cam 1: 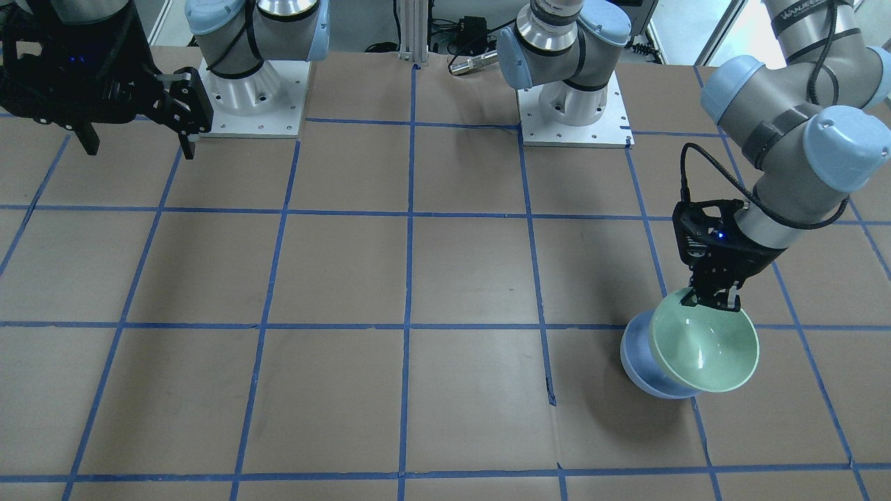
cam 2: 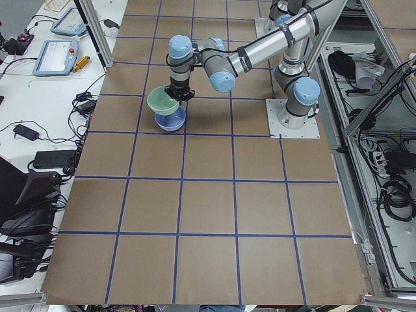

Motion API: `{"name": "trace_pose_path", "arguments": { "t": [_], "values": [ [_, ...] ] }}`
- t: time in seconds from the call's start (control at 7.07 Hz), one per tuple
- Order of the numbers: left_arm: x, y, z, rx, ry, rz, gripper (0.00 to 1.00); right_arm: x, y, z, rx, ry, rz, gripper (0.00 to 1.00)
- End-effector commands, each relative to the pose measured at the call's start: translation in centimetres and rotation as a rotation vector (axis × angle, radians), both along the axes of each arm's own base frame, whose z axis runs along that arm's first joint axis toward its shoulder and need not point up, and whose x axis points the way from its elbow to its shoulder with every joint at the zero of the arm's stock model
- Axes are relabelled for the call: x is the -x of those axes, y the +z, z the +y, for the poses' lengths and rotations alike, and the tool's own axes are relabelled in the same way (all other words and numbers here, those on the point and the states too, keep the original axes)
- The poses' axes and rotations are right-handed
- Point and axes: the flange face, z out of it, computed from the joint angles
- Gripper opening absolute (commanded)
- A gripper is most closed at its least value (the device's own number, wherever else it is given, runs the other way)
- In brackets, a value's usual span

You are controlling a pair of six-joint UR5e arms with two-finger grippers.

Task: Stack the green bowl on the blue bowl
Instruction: 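Lower the green bowl into the blue bowl and open the left gripper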

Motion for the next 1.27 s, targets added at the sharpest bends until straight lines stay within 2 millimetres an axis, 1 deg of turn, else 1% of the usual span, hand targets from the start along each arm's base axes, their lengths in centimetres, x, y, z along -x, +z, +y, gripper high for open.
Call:
{"name": "trace_pose_path", "arguments": {
  "t": [0.0,0.14,0.28,0.42,0.57,0.85,1.13],
  "values": [
    [-0.4,-1.2,-0.1,0.002,0.007,0.000,0.00,0.0,0.0,0.0,0.000,0.000,0.000,1.00],
    [-0.3,-1.3,-0.1,0.000,0.007,0.003,0.00,0.0,0.0,0.0,0.000,0.000,0.000,1.00],
    [-0.3,-1.9,-0.1,-0.010,0.009,0.007,0.32,0.0,0.0,0.0,0.000,0.000,0.000,1.00],
    [-0.1,-2.8,0.4,-0.025,0.017,0.011,0.93,0.0,0.0,0.0,0.000,0.000,0.000,1.00],
    [-0.1,-2.9,0.6,-0.030,0.027,0.011,1.00,0.0,0.0,0.0,0.000,0.000,0.000,1.00],
    [0.3,-1.0,0.8,-0.003,0.096,0.009,1.00,0.0,0.0,0.0,0.000,0.000,0.000,1.00],
    [0.9,2.7,1.2,0.028,0.219,0.024,1.00,0.0,0.0,0.0,0.000,0.000,0.000,1.00]
  ]
}}
